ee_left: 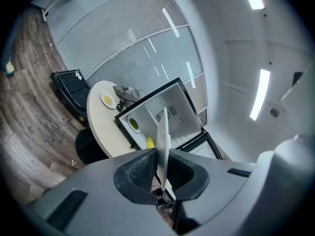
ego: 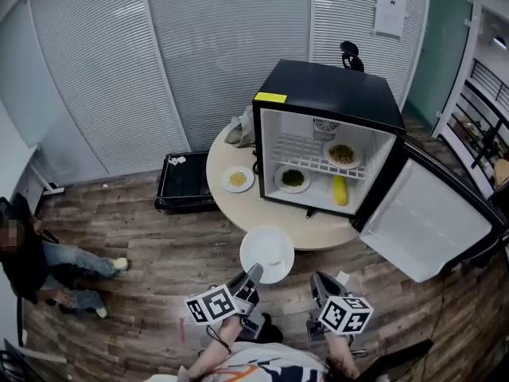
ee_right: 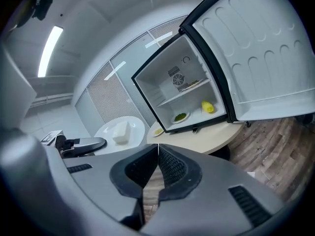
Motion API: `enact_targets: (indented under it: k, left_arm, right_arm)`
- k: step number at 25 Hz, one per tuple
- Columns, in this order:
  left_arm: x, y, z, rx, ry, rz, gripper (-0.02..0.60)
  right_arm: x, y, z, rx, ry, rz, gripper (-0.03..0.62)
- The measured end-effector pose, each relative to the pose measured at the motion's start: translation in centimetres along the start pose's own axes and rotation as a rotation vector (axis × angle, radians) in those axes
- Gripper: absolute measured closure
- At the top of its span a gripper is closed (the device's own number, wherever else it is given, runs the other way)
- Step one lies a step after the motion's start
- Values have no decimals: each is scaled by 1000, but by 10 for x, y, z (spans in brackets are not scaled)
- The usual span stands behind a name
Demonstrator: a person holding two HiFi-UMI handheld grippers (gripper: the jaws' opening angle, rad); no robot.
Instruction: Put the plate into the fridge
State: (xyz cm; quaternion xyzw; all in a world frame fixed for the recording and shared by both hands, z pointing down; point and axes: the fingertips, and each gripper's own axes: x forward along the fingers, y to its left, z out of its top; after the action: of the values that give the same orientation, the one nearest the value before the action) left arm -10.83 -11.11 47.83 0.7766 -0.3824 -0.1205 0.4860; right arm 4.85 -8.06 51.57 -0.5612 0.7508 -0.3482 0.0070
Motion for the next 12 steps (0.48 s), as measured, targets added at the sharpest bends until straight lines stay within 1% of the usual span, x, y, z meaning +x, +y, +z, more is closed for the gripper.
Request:
enact_targets:
  k: [7, 12]
  left_arm:
    - [27, 19, 28, -6, 68, -39, 546]
    - [41, 26, 40, -15, 102, -65, 546]
  right_arm:
    - [32, 6, 7, 11, -16, -59, 576]
    - [43, 9, 8, 4, -10, -88, 576]
